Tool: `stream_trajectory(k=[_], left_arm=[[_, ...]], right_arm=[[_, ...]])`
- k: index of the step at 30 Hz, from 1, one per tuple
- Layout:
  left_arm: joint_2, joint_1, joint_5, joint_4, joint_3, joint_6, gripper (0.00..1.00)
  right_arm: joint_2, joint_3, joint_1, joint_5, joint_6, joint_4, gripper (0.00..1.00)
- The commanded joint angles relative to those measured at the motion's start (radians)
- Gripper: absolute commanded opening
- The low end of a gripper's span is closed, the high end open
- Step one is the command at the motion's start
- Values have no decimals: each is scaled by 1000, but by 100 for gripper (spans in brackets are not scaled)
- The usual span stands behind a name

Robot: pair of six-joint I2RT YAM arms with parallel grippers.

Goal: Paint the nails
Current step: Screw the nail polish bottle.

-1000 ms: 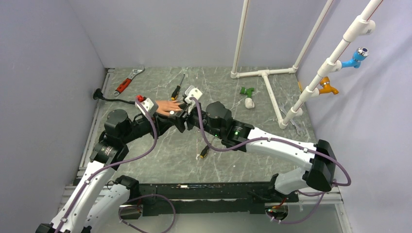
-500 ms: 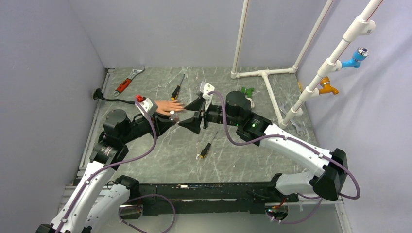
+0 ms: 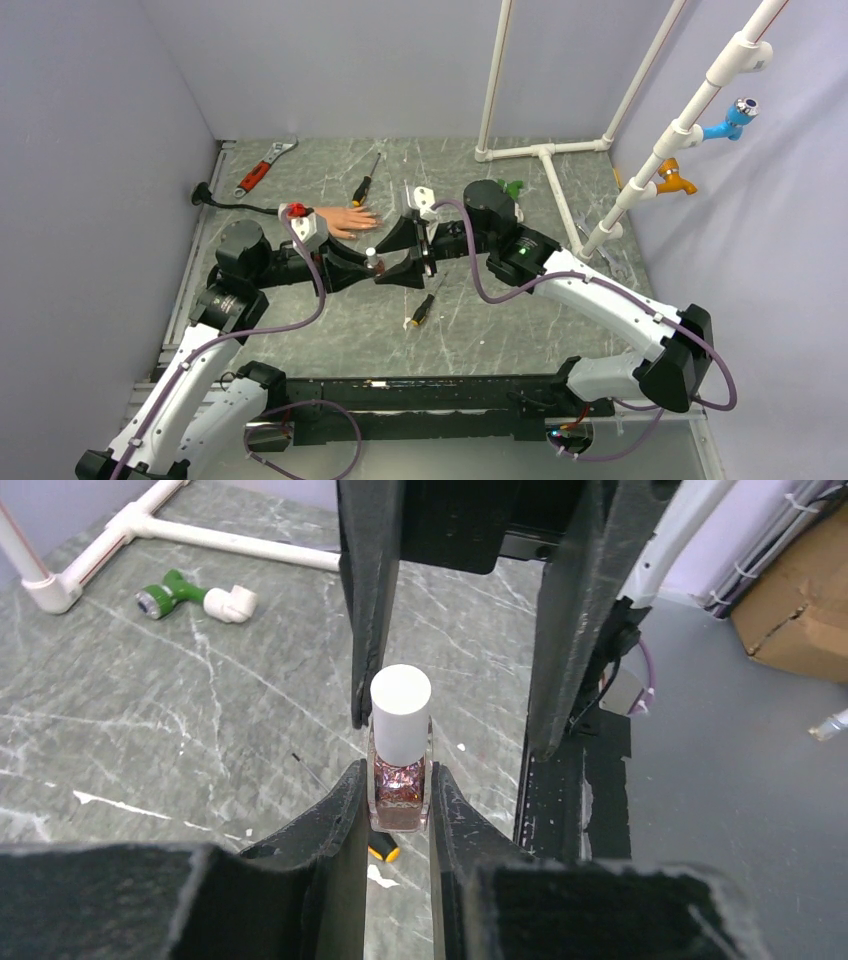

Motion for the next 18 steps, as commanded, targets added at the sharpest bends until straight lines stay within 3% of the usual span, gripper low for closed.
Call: stream_trajectory(k=[1,9,18], left_arm=[[-4,-3,80,66,23,-1,0],[-3,-7,86,47,28,12,0],[-5,-12,73,39,31,19,0]], right_arm=[[4,52,-1,-44,-12,43,57],[35,77,-7,-65,15,77,55],[68,106,-8,-93,23,75,34]])
